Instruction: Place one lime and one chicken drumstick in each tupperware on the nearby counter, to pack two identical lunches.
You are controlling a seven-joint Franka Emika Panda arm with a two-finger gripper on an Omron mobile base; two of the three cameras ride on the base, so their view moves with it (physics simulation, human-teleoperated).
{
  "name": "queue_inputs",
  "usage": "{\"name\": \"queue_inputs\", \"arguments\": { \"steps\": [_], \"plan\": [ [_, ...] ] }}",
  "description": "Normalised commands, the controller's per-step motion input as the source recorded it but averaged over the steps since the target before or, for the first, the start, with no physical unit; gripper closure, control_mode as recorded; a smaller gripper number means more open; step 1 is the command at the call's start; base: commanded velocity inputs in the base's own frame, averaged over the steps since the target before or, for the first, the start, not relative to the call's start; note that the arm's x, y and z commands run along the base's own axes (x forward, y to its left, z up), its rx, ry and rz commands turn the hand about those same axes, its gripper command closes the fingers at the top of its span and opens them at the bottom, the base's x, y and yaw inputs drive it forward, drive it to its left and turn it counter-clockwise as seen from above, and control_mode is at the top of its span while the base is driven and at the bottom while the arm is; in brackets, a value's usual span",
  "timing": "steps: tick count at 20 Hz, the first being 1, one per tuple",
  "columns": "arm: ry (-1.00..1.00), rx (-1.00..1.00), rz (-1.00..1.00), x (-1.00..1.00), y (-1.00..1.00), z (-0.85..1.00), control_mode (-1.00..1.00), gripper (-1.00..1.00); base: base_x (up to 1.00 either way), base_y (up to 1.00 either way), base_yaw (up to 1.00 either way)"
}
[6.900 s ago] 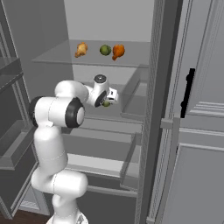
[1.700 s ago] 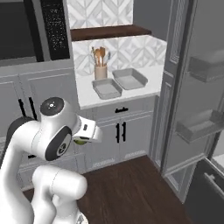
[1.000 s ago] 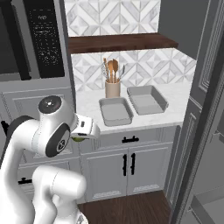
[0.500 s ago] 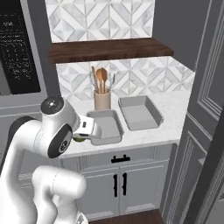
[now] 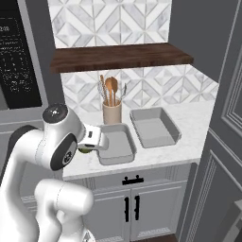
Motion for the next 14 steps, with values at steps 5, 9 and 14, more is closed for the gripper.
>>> {"name": "queue_inputs", "arguments": {
  "steps": [5,9,14],
  "plan": [
    [0.02,0.00,0.07,0.45,0.00,0.00,-1.00,1.00,0.17,0.00,0.01],
    [0.03,0.00,0.17,0.82,0.00,0.00,-1.00,1.00,0.00,0.00,0.00],
    [0.01,0.00,0.13,0.81,0.00,-0.25,-1.00,1.00,0.00,0.00,0.00]
  ]
}}
